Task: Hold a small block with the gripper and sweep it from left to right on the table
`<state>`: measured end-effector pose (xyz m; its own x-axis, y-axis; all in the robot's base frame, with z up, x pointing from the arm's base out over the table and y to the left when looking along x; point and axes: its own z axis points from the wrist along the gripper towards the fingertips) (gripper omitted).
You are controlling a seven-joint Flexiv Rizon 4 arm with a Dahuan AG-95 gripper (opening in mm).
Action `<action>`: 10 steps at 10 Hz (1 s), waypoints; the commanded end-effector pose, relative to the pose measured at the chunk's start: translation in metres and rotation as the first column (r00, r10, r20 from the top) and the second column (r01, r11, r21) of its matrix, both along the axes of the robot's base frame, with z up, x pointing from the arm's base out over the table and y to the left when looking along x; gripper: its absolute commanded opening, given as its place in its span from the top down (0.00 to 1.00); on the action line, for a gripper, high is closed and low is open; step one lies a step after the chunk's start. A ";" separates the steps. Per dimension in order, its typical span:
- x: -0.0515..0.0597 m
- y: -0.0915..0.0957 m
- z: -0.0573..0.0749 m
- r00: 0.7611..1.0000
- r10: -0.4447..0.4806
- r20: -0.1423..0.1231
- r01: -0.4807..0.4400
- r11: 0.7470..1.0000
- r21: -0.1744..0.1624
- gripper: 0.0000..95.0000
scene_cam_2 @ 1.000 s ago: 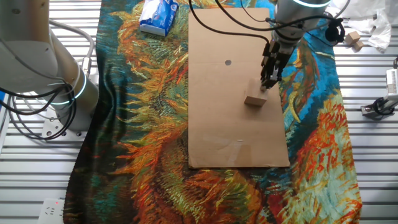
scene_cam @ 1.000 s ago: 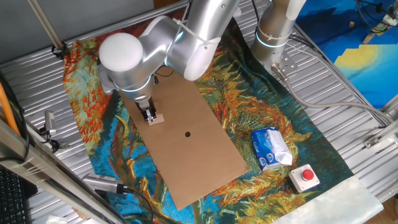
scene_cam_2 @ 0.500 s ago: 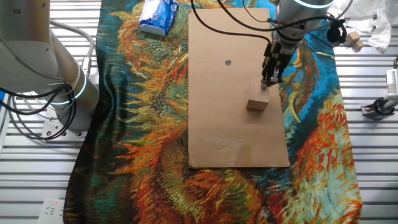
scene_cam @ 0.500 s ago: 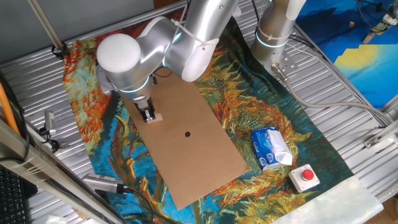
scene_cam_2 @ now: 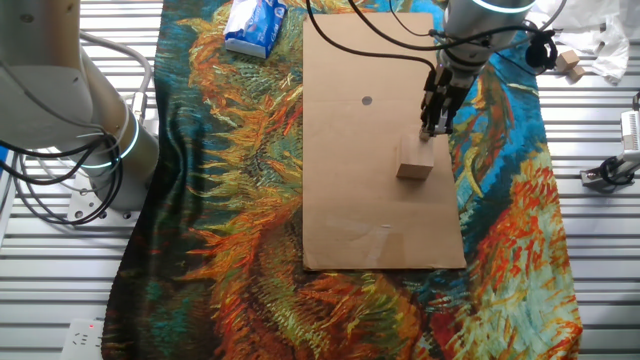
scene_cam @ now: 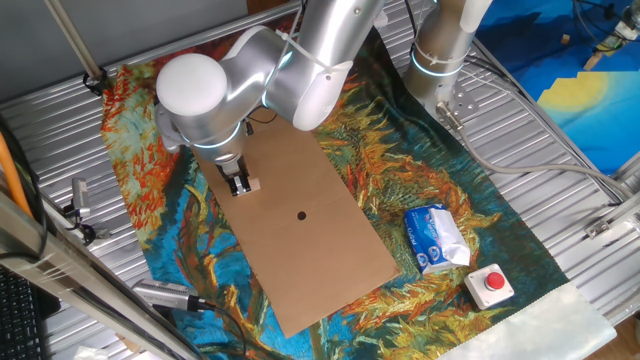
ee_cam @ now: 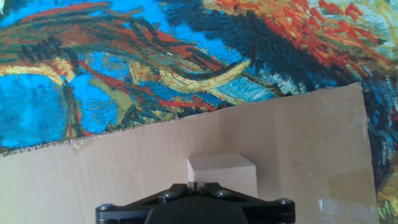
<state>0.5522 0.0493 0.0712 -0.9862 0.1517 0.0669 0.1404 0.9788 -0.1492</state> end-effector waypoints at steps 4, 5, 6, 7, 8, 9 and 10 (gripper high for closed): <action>0.000 0.000 -0.001 1.000 0.001 -0.001 -0.001 1.000 0.001 1.00; 0.000 0.000 -0.001 1.000 0.004 -0.001 -0.004 1.000 0.002 1.00; 0.000 0.000 -0.001 1.000 0.004 -0.001 -0.004 1.000 0.002 1.00; 0.000 0.000 -0.001 1.000 0.004 -0.001 -0.004 1.000 0.002 1.00; 0.000 0.000 -0.001 1.000 0.006 -0.001 -0.006 1.000 0.004 1.00; 0.000 0.000 -0.001 1.000 0.005 -0.001 -0.005 1.000 0.004 1.00; 0.000 0.000 -0.001 1.000 0.004 -0.001 -0.004 1.000 0.003 1.00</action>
<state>0.5524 0.0493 0.0712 -0.9867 0.1471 0.0684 0.1361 0.9800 -0.1453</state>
